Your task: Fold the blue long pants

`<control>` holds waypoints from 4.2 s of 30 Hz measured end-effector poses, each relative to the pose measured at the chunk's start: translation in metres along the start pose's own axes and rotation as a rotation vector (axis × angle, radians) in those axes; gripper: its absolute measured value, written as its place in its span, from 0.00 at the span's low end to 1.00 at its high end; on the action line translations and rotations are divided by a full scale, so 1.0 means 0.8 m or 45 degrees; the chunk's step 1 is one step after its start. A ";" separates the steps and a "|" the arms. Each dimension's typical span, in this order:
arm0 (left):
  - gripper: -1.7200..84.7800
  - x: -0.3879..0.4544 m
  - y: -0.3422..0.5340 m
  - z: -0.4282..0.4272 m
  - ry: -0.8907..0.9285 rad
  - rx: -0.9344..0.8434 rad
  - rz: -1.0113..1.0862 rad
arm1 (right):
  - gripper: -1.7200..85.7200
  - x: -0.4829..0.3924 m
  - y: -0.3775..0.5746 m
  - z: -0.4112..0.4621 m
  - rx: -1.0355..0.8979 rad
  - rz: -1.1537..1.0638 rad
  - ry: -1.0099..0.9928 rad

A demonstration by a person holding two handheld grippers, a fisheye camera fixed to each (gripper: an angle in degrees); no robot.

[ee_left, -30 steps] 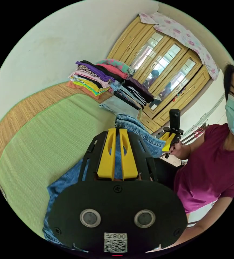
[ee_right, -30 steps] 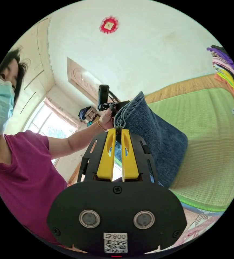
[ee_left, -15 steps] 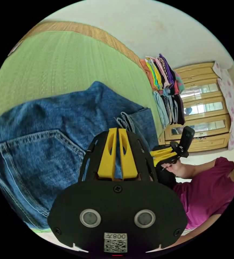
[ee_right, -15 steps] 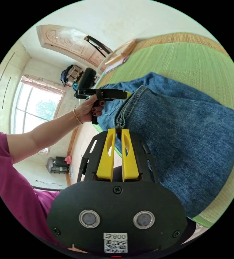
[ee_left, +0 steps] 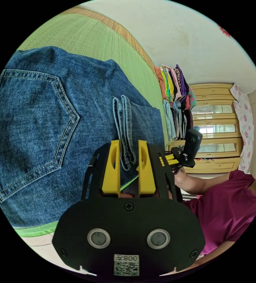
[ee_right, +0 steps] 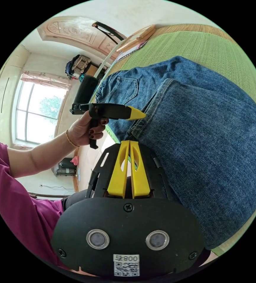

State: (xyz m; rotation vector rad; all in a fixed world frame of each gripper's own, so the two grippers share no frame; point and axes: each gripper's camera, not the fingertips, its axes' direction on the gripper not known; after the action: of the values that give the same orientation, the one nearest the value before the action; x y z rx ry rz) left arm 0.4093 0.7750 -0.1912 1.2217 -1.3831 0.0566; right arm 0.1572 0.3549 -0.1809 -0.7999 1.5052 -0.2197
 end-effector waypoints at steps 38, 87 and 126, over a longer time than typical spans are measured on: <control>0.03 0.076 0.273 -0.063 -0.545 0.150 0.234 | 0.03 -0.067 -0.193 -0.197 -0.034 -0.290 0.353; 0.02 0.339 0.262 -0.049 -0.641 0.133 0.174 | 0.02 0.145 0.137 -0.121 0.144 0.200 0.365; 0.11 0.900 0.143 0.291 -0.793 -0.274 0.910 | 0.02 0.385 0.279 0.172 0.174 0.565 0.031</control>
State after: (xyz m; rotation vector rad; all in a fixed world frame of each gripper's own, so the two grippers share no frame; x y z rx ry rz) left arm 0.3771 0.2380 0.3529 0.5221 -2.2574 0.0230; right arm 0.2408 0.3814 -0.5761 -0.3416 1.6309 0.0005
